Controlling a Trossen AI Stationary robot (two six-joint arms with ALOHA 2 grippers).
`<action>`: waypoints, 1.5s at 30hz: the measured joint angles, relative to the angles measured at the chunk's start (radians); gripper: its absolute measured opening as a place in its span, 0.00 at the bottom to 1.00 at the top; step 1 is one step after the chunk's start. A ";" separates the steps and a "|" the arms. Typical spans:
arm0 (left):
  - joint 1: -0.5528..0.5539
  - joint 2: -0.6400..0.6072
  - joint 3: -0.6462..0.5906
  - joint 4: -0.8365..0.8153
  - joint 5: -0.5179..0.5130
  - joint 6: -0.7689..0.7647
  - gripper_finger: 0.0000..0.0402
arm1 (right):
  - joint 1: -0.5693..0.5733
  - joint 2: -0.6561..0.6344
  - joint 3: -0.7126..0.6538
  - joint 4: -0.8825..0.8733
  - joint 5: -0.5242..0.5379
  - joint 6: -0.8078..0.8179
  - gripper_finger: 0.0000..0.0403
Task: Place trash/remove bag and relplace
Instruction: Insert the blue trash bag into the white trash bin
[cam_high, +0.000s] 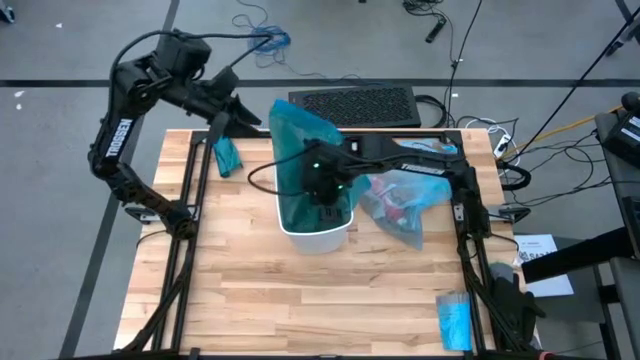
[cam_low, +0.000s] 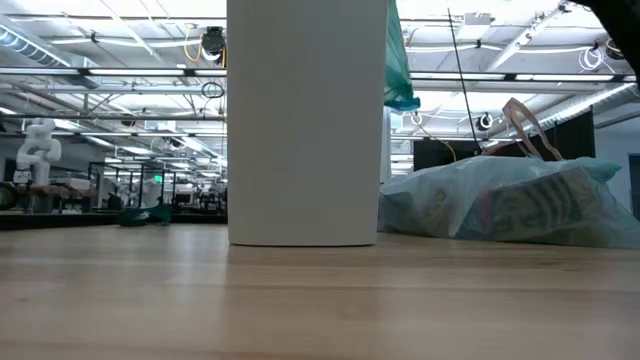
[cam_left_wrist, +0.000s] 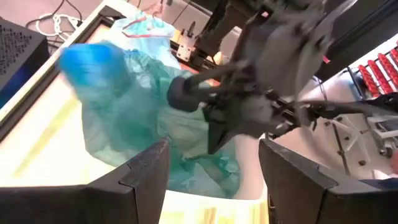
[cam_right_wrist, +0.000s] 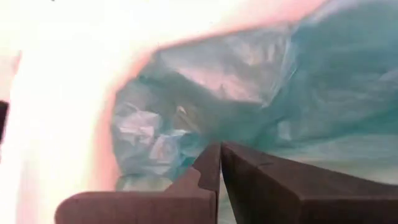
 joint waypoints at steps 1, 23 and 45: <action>0.000 0.000 0.000 0.003 -0.006 0.000 0.60 | 0.000 -0.011 0.000 0.008 0.011 0.001 0.02; 0.000 -0.002 -0.008 0.041 -0.069 0.003 0.60 | -0.037 0.133 -0.003 0.083 0.063 0.023 0.00; -0.021 -0.002 -0.009 0.000 -0.102 0.024 0.60 | -0.040 -0.184 0.000 0.098 0.105 0.008 0.06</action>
